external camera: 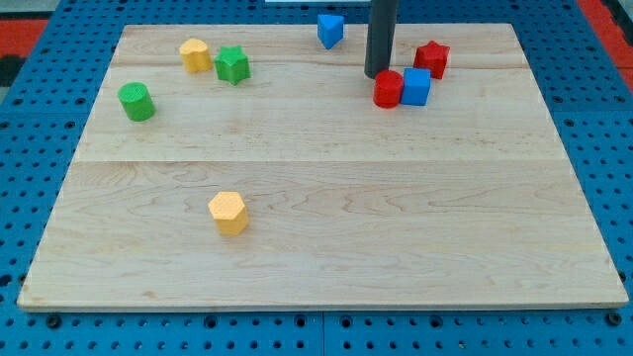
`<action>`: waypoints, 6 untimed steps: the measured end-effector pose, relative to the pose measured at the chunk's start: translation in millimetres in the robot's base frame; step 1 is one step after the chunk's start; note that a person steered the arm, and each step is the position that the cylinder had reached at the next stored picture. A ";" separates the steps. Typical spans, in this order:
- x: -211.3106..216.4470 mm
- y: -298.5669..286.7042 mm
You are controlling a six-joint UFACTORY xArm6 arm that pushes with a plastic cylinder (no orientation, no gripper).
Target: Move the red star to the right of the blue cube horizontally
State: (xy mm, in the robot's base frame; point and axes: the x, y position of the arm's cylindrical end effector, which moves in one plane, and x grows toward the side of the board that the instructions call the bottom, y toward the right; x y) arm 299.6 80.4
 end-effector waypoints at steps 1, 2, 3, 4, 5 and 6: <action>-8.5 13.1; -29.2 19.4; -51.9 55.5; -58.6 75.9; -35.8 108.5; -1.5 113.3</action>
